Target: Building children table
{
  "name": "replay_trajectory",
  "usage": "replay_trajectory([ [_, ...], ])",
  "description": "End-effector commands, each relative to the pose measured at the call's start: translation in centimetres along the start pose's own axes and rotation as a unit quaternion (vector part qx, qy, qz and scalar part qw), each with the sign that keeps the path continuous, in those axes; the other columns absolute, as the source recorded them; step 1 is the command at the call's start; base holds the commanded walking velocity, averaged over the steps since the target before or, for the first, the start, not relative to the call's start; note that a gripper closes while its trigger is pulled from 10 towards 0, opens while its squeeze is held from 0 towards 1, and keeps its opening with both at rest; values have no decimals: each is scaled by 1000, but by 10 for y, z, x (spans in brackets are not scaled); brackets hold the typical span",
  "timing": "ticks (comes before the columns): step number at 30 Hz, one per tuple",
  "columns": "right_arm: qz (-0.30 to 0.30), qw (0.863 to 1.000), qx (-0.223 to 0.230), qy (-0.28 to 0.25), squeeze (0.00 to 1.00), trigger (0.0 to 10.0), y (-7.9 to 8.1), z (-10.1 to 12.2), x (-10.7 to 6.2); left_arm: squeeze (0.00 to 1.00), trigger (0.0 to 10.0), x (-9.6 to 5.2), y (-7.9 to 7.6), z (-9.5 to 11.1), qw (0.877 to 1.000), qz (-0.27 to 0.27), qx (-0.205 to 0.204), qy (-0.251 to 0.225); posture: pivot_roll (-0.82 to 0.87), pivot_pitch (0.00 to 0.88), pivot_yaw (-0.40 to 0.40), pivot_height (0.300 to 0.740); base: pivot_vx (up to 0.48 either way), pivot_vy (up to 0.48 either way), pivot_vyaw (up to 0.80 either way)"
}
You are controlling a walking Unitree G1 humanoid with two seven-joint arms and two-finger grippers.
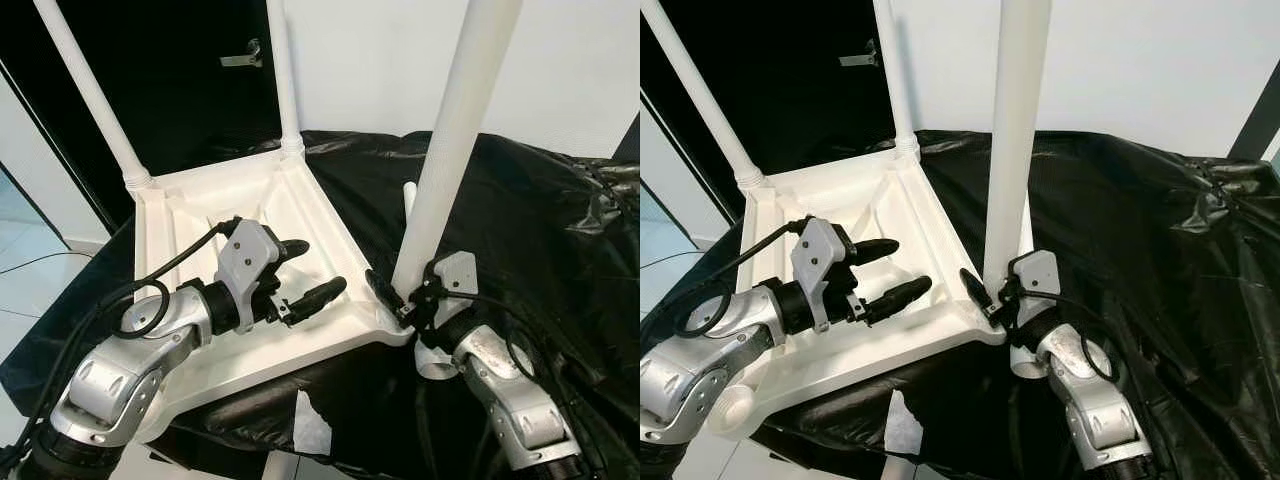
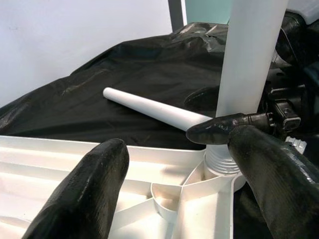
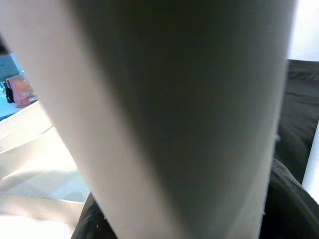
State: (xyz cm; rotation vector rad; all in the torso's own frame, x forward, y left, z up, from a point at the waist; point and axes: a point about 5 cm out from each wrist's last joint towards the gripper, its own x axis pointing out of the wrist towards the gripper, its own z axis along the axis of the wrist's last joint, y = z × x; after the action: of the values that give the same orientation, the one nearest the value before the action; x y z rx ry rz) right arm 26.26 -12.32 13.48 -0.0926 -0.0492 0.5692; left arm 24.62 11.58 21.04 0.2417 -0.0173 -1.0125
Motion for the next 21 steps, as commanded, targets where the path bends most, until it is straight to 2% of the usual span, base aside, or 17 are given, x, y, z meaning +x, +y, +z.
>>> replay_trajectory([
  [1, 13, 989, 67, 130, 0, 10000, 7, -45, -11, 0, 10000, 0, -4, 5, 999, -34, 11, -3, 31, 0, 53, 740, 0, 0, 0],
  [15, 28, 986, 82, 144, 0, 10000, 8, -43, -8, 0, 10000, -1, -5, 7, 999, -32, 11, -6, 36, 0, 47, 740, 0, 0, 0],
  [18, 29, 988, 76, 130, 0, 10000, 8, -40, -8, 0, 10000, -2, -4, 7, 999, -32, 11, -6, 36, 0, 46, 740, 0, 0, 0],
  [20, 17, 995, 57, 82, 0, 10000, 8, -32, -7, 0, 10000, -2, -4, 7, 999, -30, 12, -7, 36, 0, 45, 740, 0, 0, 0],
  [21, 17, 995, 57, 82, 0, 10000, 8, -32, -7, 0, 10000, -2, -4, 7, 999, -30, 12, -7, 36, 0, 45, 740, 0, 0, 0],
])
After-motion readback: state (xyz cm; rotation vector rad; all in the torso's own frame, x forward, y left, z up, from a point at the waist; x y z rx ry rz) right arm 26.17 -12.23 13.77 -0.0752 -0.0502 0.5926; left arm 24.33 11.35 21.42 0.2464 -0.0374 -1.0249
